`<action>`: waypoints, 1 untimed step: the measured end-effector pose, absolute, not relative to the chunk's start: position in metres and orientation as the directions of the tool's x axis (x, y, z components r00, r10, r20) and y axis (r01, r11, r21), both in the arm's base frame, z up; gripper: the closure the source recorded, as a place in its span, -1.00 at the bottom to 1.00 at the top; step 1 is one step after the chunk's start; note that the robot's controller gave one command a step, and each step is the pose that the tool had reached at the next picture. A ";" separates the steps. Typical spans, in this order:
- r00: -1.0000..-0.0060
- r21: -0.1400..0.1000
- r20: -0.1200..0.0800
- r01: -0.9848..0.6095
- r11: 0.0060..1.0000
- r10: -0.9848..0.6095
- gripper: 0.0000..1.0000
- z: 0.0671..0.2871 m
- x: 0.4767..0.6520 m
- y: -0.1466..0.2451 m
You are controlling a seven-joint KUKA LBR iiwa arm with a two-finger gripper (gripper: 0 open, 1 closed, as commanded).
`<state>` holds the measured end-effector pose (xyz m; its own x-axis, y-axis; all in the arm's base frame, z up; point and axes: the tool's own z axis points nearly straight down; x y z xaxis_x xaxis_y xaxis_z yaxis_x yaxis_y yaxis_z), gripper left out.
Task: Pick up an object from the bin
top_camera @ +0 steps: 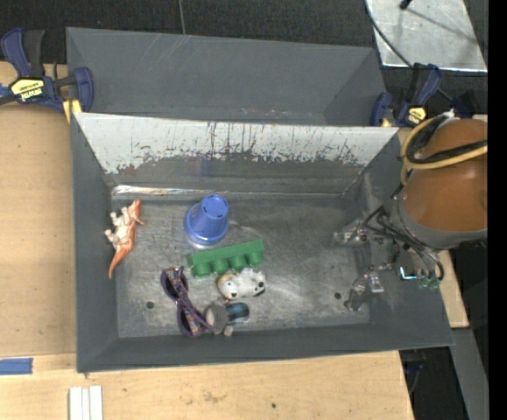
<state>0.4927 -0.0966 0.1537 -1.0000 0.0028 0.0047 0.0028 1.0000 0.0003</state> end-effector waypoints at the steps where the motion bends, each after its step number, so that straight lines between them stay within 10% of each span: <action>1: -1.000 -0.001 -0.003 0.000 1.000 0.000 -1.00 0.157 0.495 -0.096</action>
Offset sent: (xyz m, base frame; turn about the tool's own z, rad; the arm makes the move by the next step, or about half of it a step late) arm 0.0877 0.0589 -0.0837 0.0965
